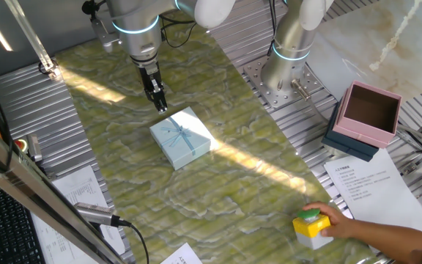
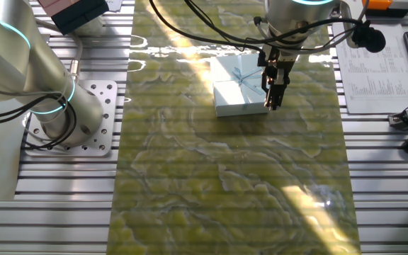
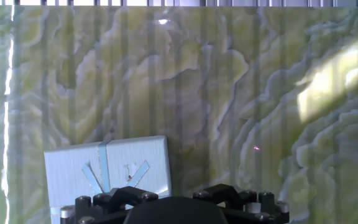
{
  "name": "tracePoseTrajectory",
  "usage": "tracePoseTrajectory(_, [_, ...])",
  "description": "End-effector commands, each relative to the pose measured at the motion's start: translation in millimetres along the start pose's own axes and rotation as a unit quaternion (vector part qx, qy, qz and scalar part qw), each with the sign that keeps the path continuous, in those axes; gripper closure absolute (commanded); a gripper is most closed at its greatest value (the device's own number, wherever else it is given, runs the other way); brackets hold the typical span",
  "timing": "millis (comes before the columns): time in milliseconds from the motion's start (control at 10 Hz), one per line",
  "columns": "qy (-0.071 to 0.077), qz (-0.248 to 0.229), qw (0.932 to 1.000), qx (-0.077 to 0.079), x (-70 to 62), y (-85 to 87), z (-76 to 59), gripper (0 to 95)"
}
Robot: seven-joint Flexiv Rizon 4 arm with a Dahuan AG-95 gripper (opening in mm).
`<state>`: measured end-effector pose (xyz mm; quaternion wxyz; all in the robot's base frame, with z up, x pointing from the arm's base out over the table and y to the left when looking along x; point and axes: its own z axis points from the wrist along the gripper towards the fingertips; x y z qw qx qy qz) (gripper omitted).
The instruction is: Open a box
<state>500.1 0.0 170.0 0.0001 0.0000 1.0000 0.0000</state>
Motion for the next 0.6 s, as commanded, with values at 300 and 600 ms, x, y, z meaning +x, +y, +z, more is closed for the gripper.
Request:
tracePoseTrajectory(300, [-0.004, -0.062, 0.9981, 0.000, -0.3, 0.1, -0.2, 95.0])
tracePoseTrajectory(600, [-0.004, -0.061, 0.9982, 0.000, -0.6, 0.2, -0.4, 95.0])
